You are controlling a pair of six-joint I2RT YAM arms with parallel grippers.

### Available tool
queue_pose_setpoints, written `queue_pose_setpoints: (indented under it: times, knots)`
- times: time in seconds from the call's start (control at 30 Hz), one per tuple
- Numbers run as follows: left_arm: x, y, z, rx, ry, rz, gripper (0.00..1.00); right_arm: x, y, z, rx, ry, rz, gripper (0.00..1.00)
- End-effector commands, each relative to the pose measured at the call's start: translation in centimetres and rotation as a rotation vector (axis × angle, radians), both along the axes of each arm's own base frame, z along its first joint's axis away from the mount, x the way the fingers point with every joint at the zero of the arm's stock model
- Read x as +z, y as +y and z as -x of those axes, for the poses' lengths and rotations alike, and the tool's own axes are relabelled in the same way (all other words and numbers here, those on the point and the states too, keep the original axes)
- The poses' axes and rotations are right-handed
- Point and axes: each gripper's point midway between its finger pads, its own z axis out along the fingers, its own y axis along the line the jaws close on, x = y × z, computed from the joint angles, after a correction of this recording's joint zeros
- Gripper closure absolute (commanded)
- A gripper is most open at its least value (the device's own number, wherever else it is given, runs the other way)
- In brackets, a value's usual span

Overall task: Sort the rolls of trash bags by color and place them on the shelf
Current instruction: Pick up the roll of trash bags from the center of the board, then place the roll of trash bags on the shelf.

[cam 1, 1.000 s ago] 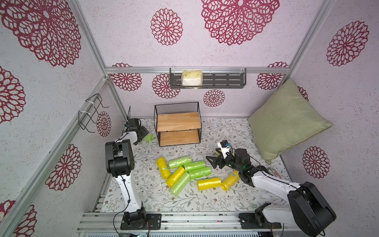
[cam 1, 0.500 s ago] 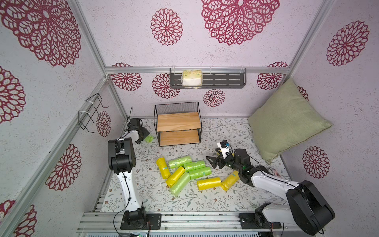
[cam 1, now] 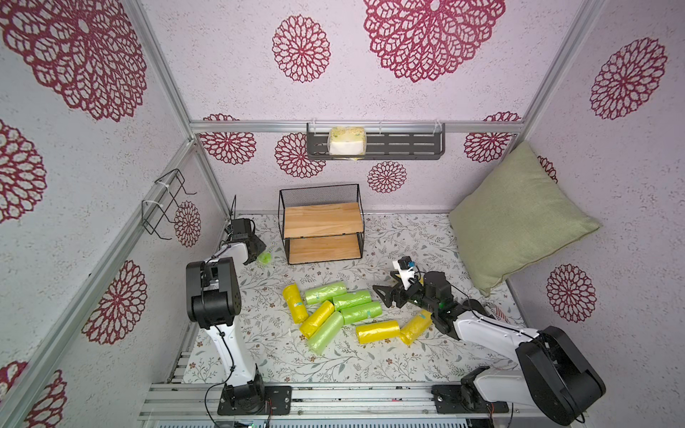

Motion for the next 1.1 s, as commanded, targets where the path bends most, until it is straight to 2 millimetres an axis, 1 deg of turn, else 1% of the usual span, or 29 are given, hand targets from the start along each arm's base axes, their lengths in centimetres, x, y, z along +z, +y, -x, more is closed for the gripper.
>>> queue_pose_setpoints:
  times: [0.0,0.03,0.1,0.2,0.27,0.3,0.37,0.43,0.47,0.5,0.57,0.67,0.8,0.9,0.93,0.97,1.07]
  knots:
    - [9.9,-1.0,0.2,-0.006,-0.233,-0.077,0.68,2.6,0.0,-0.2,-0.006,-0.051,-0.061,0.05]
    - [11.7,-1.4,0.8,-0.013,-0.263,-0.105,0.68,2.7,0.0,-0.2,-0.006,-0.052,-0.066,0.05]
    - [16.0,-2.3,2.4,-0.027,-0.317,-0.177,0.67,3.1,0.0,-0.1,-0.002,-0.058,-0.074,0.04]
    - [21.0,-4.3,4.1,-0.081,-0.369,-0.260,0.66,3.5,-0.1,-0.2,-0.002,-0.067,-0.080,0.04]
    - [23.6,-6.1,4.8,-0.140,-0.384,-0.317,0.66,3.6,-0.2,-0.4,-0.007,-0.071,-0.082,0.05]
    - [24.6,-7.5,4.9,-0.190,-0.385,-0.349,0.65,3.7,-0.3,-0.5,-0.009,-0.074,-0.084,0.05]
    - [25.8,-10.5,4.7,-0.301,-0.368,-0.392,0.64,3.8,-0.3,-0.6,-0.010,-0.076,-0.087,0.04]
    - [25.8,-13.3,4.1,-0.418,-0.333,-0.404,0.63,3.7,-0.4,-0.6,-0.010,-0.077,-0.087,0.05]
    - [25.5,-14.7,3.7,-0.475,-0.307,-0.408,0.63,3.7,-0.4,-0.6,-0.009,-0.076,-0.087,0.05]
    - [25.0,-15.6,3.4,-0.516,-0.282,-0.410,0.63,3.6,-0.4,-0.6,-0.011,-0.073,-0.085,0.04]
    - [24.2,-17.2,2.8,-0.587,-0.224,-0.428,0.64,3.5,-0.6,-0.5,-0.014,-0.072,-0.085,0.04]
    - [22.7,-18.6,1.8,-0.657,-0.141,-0.446,0.64,3.5,-1.0,-0.4,-0.025,-0.073,-0.081,0.04]
    - [21.4,-19.1,0.5,-0.709,-0.054,-0.477,0.63,3.6,-1.5,-0.2,-0.036,-0.078,-0.079,0.05]
    - [19.9,-18.5,-0.5,-0.711,0.030,-0.525,0.62,3.6,-1.7,-0.3,-0.041,-0.079,-0.080,0.05]
    - [19.8,-18.3,-0.8,-0.710,0.052,-0.545,0.61,3.6,-1.7,-0.3,-0.041,-0.079,-0.081,0.04]
    - [18.2,-18.1,-1.6,-0.711,0.103,-0.560,0.61,3.7,-1.6,-0.3,-0.040,-0.080,-0.084,0.05]
    - [17.1,-17.3,-2.7,-0.694,0.170,-0.614,0.59,3.7,-1.6,-0.4,-0.040,-0.079,-0.084,0.05]
